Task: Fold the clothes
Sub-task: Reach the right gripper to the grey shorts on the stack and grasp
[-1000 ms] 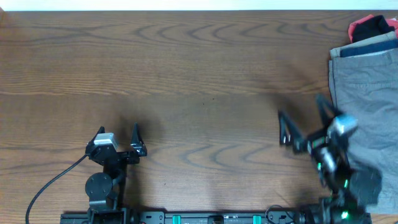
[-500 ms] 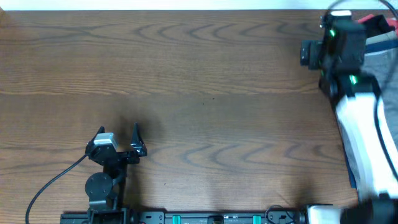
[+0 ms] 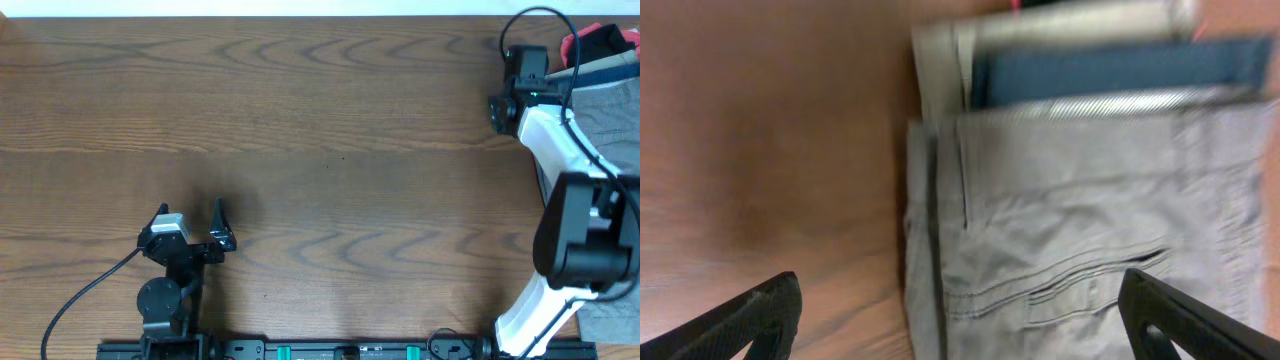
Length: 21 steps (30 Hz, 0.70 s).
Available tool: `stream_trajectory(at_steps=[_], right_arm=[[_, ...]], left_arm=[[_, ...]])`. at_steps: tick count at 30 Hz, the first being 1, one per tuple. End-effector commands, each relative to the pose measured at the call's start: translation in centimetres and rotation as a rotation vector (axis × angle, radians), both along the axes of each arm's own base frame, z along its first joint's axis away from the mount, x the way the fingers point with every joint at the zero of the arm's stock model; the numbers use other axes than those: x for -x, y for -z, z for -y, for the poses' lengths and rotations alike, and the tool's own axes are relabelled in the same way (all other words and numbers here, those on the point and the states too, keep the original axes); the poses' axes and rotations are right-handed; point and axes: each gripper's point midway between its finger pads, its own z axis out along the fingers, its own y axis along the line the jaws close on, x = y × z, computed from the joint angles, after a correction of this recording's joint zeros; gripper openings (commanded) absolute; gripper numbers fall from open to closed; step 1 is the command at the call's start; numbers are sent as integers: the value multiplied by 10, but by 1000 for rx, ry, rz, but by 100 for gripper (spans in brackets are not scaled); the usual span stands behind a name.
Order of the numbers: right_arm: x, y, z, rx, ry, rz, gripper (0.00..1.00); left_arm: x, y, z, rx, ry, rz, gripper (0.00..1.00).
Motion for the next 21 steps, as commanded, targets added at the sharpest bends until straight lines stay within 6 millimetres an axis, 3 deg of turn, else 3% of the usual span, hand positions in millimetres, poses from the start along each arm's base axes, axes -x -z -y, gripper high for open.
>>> stream_trajectory(at_steps=[1,6,10,21], right_arm=[[1,9,22,39,45,-23,99],[3,29,34,33,68,-45,96],[3,42,34,30,69,-65,87],[3,50,40,5,112,-36,33]], left_arm=[[1,16,3,-3,15,-48,98],[1,16,3,-3,15,-48,98],[1,16,3,-3,15,-48,98],[1,16,3,-3,15,-48,98]])
